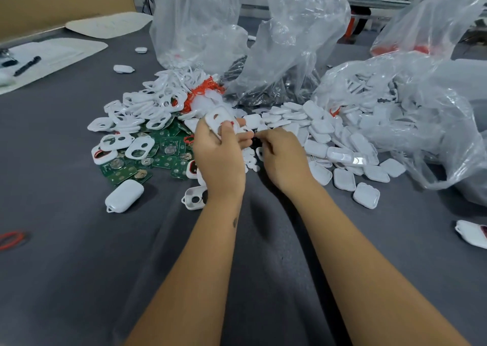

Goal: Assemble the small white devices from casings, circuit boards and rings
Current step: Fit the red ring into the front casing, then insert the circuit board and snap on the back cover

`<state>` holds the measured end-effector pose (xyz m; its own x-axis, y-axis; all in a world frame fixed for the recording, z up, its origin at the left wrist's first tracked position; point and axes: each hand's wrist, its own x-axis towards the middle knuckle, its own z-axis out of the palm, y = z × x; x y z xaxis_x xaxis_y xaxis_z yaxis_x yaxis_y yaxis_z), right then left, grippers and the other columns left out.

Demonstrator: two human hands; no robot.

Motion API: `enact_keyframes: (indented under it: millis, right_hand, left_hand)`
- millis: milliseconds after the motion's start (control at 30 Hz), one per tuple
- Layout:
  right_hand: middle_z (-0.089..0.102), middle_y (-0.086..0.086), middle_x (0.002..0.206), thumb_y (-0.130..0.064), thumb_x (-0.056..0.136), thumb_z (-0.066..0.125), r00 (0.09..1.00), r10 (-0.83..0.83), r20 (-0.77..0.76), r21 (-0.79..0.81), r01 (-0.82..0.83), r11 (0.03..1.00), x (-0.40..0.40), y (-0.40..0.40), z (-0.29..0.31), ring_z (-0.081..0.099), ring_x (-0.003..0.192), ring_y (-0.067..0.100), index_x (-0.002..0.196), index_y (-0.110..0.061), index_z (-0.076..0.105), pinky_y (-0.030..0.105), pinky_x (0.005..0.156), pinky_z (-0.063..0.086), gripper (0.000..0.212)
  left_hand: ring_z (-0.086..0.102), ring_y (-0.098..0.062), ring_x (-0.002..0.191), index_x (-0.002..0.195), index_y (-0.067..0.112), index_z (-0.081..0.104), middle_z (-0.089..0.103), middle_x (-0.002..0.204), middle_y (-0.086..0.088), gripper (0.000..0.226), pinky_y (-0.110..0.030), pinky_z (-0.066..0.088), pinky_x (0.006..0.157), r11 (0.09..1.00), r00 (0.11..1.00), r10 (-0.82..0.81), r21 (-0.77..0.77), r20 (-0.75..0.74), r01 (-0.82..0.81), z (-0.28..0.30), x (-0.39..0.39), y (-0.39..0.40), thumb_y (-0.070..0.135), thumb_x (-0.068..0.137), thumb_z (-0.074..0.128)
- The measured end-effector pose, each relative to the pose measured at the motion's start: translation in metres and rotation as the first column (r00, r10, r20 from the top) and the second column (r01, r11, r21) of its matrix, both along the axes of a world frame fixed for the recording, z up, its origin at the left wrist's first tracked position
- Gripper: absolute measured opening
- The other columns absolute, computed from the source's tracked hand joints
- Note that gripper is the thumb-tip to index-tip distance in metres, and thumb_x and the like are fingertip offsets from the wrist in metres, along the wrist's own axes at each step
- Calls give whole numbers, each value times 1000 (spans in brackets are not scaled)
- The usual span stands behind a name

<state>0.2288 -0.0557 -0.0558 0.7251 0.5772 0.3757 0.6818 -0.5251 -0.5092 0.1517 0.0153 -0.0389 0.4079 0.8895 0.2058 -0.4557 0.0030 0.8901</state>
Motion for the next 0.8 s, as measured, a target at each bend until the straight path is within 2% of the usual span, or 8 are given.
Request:
enact_keyframes:
  millis: [100,167,233,333,467,600,700,800]
  right_hand:
    - [57,13,106,-10,92,42,997,-41,59,-244,54,968,6,11,1,46,109,34,104,-6,61,33,85,34,23]
    - [54,11,117,-15,89,46,993,-84,79,-345,107,933,9,15,7,42,114,33,113,-8,56,35,91,35,26]
    - [52,12,119,-19,88,48,994,-89,67,-408,108,907,13,17,14,42,114,32,110,-9,55,36,93,37,25]
    - [52,10,110,-21,89,45,997,-77,-28,-397,60,916,17,15,21,43,111,31,97,-12,58,38,95,39,18]
    - [53,12,97,-20,89,46,987,-56,-148,-281,12,960,18,5,22,48,107,32,77,-10,63,33,78,37,23]
    - [53,2,89,-18,83,57,992,-40,-118,-317,1,948,17,0,26,52,101,26,78,-24,63,33,74,43,10]
    - [65,5,98,-7,80,58,995,-55,-84,-350,22,936,17,-3,29,59,99,26,89,-26,71,34,78,49,24]
    - [69,4,99,-5,80,56,995,-73,-60,-334,49,941,17,-6,27,61,98,26,83,-27,69,34,78,49,26]
  left_hand:
    - [63,-10,52,93,13,53,67,77,-2,16,-20,48,50,997,999,-20,75,-48,23,-3,5,-11,0,96,43]
    - [59,-9,51,95,12,52,66,71,7,15,-20,46,49,997,997,-51,53,-57,54,-6,8,-15,0,96,42]
    - [57,-8,52,95,14,52,66,66,12,18,-19,45,50,996,994,-90,6,-56,91,-9,10,-16,0,96,41]
    - [53,-7,53,95,16,52,67,71,7,19,-19,44,49,988,988,-147,-58,-51,144,-11,11,-17,1,96,40]
    - [51,-6,48,93,16,50,67,77,-3,20,-18,42,45,973,980,-191,-142,-62,181,-13,15,-17,0,95,39]
    - [47,-7,44,90,18,47,65,78,-6,18,-18,35,39,961,972,-215,-198,-96,193,-15,18,-16,5,98,36]
    - [49,-7,44,88,19,46,66,79,-6,19,-18,36,40,960,968,-214,-213,-132,183,-17,18,-15,10,100,35]
    - [49,-6,45,89,19,46,65,81,-7,19,-20,39,42,956,967,-220,-228,-129,187,-17,18,-14,12,101,35]
